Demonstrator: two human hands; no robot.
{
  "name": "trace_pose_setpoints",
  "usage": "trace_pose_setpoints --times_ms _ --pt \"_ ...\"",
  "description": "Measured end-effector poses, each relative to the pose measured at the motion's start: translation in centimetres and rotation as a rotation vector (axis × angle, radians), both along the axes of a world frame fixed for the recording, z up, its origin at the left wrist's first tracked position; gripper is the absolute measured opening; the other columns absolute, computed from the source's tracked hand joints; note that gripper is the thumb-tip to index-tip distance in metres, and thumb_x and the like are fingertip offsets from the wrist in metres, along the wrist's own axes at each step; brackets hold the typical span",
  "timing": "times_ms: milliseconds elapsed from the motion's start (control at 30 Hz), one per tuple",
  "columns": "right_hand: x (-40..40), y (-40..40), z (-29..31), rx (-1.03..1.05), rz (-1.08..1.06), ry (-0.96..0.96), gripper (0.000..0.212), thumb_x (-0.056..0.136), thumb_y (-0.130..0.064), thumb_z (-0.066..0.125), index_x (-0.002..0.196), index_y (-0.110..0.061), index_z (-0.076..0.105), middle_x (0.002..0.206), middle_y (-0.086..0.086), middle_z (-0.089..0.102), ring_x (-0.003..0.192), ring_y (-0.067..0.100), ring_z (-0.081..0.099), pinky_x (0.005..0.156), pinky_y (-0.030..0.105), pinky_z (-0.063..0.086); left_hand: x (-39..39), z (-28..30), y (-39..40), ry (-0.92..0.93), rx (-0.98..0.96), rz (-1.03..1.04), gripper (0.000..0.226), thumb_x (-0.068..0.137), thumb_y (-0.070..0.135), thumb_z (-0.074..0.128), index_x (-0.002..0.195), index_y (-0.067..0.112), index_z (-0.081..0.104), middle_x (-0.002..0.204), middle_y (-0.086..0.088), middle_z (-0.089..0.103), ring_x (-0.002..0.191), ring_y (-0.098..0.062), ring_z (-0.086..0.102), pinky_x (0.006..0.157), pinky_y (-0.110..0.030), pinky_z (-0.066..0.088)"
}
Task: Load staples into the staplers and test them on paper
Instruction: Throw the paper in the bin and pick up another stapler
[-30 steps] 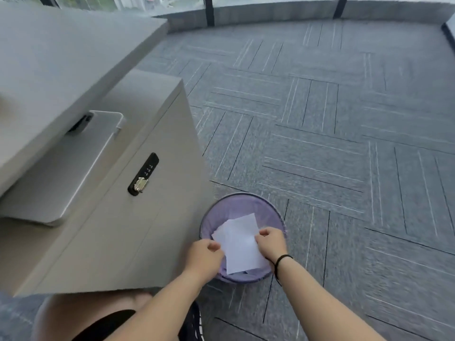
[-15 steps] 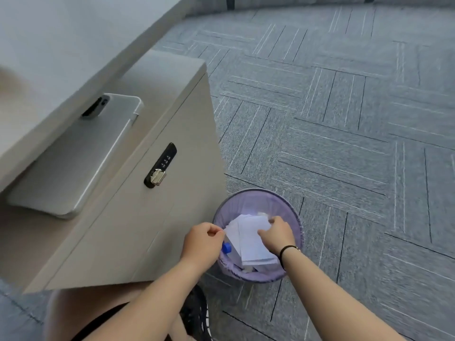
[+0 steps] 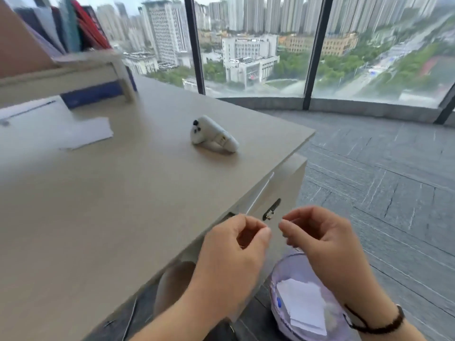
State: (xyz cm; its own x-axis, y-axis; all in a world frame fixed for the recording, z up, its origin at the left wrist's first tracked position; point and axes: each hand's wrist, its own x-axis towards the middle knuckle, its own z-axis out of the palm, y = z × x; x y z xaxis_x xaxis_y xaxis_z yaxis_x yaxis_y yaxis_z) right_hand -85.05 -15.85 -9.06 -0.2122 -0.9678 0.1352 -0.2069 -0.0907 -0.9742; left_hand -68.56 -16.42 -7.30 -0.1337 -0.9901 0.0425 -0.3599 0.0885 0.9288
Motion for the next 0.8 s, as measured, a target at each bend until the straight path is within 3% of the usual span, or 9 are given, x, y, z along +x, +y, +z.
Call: trace_pose_setpoints --times_ms 200,333,400,533,667,733,800 --pt "12.5 1.0 6.1 -0.144 0.323 0.024 0.014 0.078 -0.014 0.079 0.085 -0.024 0.073 0.072 0.012 0.072 0.066 0.035 0.065 0.067 0.046 0.055 11.7 6.7 5.9 -0.018 -0.236 0.279 0.01 0.088 0.03 0.067 0.079 0.027 0.07 0.071 0.009 0.074 0.064 -0.01 0.069 0.065 -0.027 0.056" --pt "20.9 1.3 7.0 -0.145 0.544 0.051 0.021 0.077 -0.02 0.08 0.093 -0.032 0.072 0.077 0.006 0.073 0.065 0.02 0.066 0.066 0.035 0.055 19.7 7.9 8.7 -0.015 -0.295 0.463 0.011 0.089 0.026 0.068 0.078 0.027 0.071 0.071 0.007 0.074 0.065 -0.011 0.069 0.07 -0.034 0.057" --pt "25.1 1.7 7.3 -0.147 0.643 0.083 0.022 0.079 -0.018 0.08 0.091 -0.034 0.071 0.078 0.004 0.073 0.065 0.017 0.066 0.063 0.036 0.054 23.9 8.1 10.6 -0.021 -0.321 0.558 0.01 0.089 0.026 0.068 0.08 0.026 0.071 0.071 0.008 0.073 0.067 -0.009 0.069 0.072 -0.035 0.059" --pt "32.1 2.8 7.5 -0.125 0.784 0.19 0.019 0.081 -0.018 0.079 0.091 -0.031 0.07 0.083 -0.004 0.074 0.066 0.013 0.067 0.065 0.038 0.057 30.9 7.7 14.1 -0.07 -0.34 0.734 0.012 0.089 0.028 0.067 0.078 0.029 0.069 0.072 0.009 0.072 0.066 -0.009 0.066 0.066 -0.026 0.054" --pt "37.4 3.3 7.1 -0.12 0.893 0.344 0.021 0.079 -0.03 0.079 0.095 -0.038 0.067 0.098 -0.014 0.072 0.072 0.007 0.067 0.067 0.028 0.056 36.3 7.0 16.7 -0.307 -0.309 0.863 0.013 0.086 0.026 0.071 0.075 0.032 0.068 0.072 0.014 0.068 0.069 -0.004 0.061 0.061 -0.006 0.042" --pt "39.4 3.1 7.0 -0.122 0.935 0.424 0.026 0.079 -0.034 0.078 0.101 -0.039 0.066 0.099 -0.015 0.072 0.072 0.006 0.066 0.067 0.024 0.051 38.6 6.7 17.7 -0.455 -0.227 0.856 0.007 0.084 0.032 0.073 0.085 0.036 0.068 0.087 0.021 0.065 0.079 -0.002 0.058 0.067 -0.001 0.037" --pt "40.7 3.0 7.1 -0.115 0.97 0.5 0.03 0.079 -0.035 0.077 0.106 -0.038 0.065 0.088 -0.011 0.072 0.065 0.004 0.064 0.064 0.023 0.048 40.6 6.3 18.5 -0.533 -0.135 0.766 0.015 0.083 0.037 0.073 0.096 0.041 0.066 0.101 0.024 0.063 0.091 0.0 0.056 0.073 -0.003 0.036"
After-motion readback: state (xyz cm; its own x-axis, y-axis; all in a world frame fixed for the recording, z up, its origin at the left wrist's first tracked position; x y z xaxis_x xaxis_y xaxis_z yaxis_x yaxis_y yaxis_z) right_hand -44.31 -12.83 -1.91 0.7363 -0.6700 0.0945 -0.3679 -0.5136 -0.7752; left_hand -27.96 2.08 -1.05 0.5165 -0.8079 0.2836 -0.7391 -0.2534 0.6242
